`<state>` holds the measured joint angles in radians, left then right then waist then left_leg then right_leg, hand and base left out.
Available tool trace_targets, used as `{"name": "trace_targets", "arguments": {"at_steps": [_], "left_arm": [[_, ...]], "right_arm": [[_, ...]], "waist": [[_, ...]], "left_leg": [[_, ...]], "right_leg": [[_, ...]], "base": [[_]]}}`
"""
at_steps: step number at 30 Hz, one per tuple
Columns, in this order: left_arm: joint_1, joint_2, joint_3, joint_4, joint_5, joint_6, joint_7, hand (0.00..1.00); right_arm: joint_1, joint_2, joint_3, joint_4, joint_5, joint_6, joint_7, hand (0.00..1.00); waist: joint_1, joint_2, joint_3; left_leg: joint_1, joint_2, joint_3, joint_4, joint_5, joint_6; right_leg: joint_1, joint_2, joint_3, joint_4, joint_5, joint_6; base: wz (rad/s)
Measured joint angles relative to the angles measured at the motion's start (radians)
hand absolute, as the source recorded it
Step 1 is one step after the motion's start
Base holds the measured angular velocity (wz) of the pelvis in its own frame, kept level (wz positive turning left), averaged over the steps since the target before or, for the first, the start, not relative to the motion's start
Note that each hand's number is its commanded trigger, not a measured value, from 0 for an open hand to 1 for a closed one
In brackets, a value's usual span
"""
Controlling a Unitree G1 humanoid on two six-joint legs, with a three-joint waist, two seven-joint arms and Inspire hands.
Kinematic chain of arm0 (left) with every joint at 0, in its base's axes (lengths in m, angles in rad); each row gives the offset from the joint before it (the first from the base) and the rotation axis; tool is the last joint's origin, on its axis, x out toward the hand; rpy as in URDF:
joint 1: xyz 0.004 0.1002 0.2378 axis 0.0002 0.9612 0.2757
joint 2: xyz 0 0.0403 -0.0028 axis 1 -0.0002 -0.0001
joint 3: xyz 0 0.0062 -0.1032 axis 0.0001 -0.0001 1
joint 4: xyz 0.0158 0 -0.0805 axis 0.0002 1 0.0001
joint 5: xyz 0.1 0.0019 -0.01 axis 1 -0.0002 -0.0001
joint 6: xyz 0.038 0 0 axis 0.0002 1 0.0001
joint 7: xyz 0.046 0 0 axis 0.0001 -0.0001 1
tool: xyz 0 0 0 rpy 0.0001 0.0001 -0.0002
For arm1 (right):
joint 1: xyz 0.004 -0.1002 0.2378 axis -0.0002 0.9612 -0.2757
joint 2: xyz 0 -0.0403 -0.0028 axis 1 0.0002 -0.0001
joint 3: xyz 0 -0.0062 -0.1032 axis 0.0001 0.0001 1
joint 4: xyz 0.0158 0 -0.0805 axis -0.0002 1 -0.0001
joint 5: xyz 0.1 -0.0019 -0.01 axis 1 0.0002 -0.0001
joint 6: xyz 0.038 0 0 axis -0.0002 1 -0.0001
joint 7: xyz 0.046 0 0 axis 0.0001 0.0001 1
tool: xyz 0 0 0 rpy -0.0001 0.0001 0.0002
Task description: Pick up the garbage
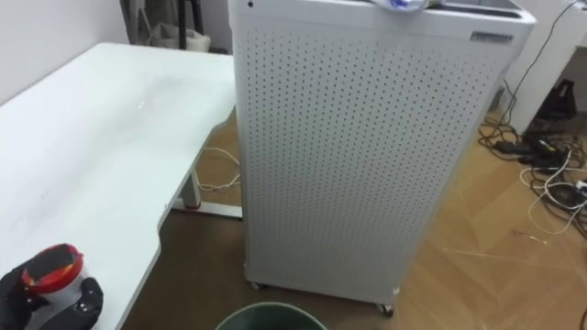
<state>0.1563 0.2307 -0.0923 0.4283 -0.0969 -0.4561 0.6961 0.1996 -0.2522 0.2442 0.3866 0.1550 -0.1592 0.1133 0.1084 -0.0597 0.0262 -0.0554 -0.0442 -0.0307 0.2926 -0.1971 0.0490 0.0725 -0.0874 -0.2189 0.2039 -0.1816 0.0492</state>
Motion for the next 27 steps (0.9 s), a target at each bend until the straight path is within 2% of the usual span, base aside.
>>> {"name": "trace_targets", "arguments": {"at_steps": [4, 14, 16, 19, 21, 23, 27], "left_arm": [[-0.022, -0.001, -0.003, 0.062, 0.000, -0.030, 0.000, 1.00], [-0.039, -0.001, 0.005, 0.101, -0.011, -0.030, 0.003, 1.00], [-0.043, 0.004, 0.004, 0.100, -0.010, -0.027, 0.003, 1.00], [-0.045, 0.010, 0.003, 0.095, -0.009, -0.023, 0.003, 1.00], [-0.049, 0.009, 0.003, 0.089, -0.008, -0.021, -0.004, 1.00], [-0.047, 0.008, -0.010, 0.062, -0.009, -0.008, -0.012, 1.00], [-0.045, 0.010, -0.087, 0.026, -0.009, -0.007, -0.053, 1.00]], "right_arm": [[0.000, 0.000, 0.002, 0.001, 0.000, 0.008, 0.002, 1.00], [0.002, 0.000, 0.001, 0.001, 0.000, 0.008, -0.005, 1.00], [0.001, 0.000, 0.001, 0.002, 0.002, 0.008, -0.013, 1.00], [-0.002, 0.000, 0.001, 0.002, 0.000, 0.008, -0.028, 1.00], [-0.004, 0.000, 0.001, 0.001, -0.007, 0.008, -0.036, 1.00], [-0.006, 0.000, 0.001, 0.001, -0.006, 0.008, -0.040, 1.00], [-0.036, -0.001, 0.003, -0.008, 0.002, 0.008, -0.050, 1.00]], "waist": [[0.000, 0.009, -0.0001], [-0.001, 0.008, -0.0006], [-0.004, 0.008, -0.0009], [-0.024, 0.007, -0.0025], [-0.025, 0.009, -0.0052], [-0.026, 0.007, -0.0054], [-0.027, 0.008, -0.0056]], "left_leg": [[0.005, 0.001, 0.002, -0.004, 0.002, -0.002], [0.031, 0.003, 0.023, -0.011, 0.003, -0.002], [0.028, 0.011, 0.025, -0.006, 0.003, -0.001], [0.009, 0.012, 0.024, 0.009, 0.002, 0.000], [-0.009, 0.013, 0.027, 0.018, 0.001, 0.001], [-0.019, 0.013, 0.028, 0.023, 0.001, 0.001], [-0.024, 0.017, 0.052, 0.020, 0.003, 0.004]], "right_leg": [[0.002, 0.001, 0.003, 0.000, 0.000, 0.000], [0.015, 0.000, 0.021, 0.002, 0.000, 0.000], [0.013, 0.001, 0.023, 0.004, 0.000, 0.000], [0.005, 0.002, 0.022, 0.005, 0.000, 0.000], [-0.015, 0.003, 0.023, 0.017, 0.000, 0.000], [-0.024, 0.003, 0.024, 0.018, 0.001, -0.001], [-0.053, 0.000, 0.048, 0.042, 0.001, -0.001]], "base": [[0.00], [-0.06], [0.00], [0.06], [0.02], [0.00], [-0.19]]}}
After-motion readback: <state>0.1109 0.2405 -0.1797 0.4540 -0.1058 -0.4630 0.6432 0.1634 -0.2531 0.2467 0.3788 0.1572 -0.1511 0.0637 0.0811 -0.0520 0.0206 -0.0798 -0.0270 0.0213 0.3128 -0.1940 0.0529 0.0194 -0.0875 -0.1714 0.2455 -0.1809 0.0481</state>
